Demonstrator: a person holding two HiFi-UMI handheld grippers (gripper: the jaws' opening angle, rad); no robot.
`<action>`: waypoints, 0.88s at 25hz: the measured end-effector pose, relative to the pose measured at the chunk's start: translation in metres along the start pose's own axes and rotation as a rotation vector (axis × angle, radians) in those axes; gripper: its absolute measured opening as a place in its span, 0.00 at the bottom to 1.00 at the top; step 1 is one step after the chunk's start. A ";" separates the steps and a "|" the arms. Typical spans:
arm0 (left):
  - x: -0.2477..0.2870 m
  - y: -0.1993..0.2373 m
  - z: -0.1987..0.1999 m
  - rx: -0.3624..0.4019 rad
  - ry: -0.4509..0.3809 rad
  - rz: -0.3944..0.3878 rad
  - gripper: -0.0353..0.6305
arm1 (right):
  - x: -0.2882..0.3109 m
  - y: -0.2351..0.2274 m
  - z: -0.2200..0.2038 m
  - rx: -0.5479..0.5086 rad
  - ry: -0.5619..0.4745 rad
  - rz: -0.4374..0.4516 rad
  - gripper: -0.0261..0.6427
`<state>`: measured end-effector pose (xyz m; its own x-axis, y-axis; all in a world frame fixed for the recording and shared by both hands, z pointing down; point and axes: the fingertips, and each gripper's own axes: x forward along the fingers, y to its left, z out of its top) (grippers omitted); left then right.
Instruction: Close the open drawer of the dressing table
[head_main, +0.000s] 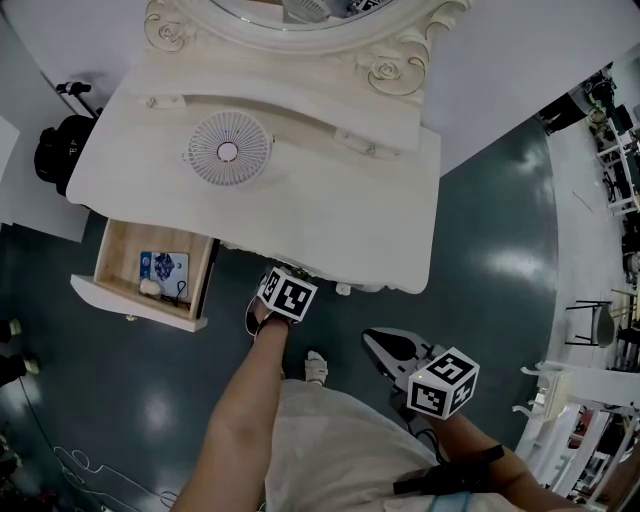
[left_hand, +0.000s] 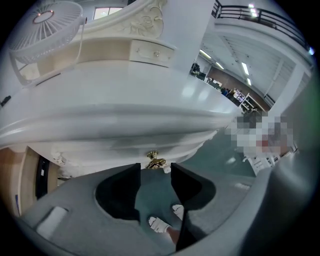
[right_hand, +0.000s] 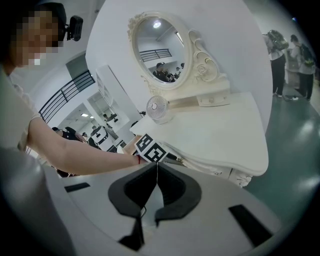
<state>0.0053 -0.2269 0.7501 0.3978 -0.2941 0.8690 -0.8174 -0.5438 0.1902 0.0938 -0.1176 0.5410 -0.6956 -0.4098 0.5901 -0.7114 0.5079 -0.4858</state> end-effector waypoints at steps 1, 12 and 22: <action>-0.003 -0.001 0.000 0.000 -0.005 -0.001 0.32 | 0.000 0.001 0.000 0.000 -0.001 0.001 0.06; -0.040 -0.010 0.003 -0.022 -0.059 0.013 0.32 | -0.002 0.017 0.002 -0.016 -0.015 0.025 0.06; -0.104 -0.041 0.013 -0.083 -0.205 -0.017 0.30 | -0.006 0.037 0.001 -0.043 -0.017 0.055 0.06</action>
<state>0.0027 -0.1849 0.6459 0.4814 -0.4433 0.7561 -0.8378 -0.4861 0.2485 0.0722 -0.0968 0.5191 -0.7353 -0.3930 0.5522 -0.6673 0.5621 -0.4886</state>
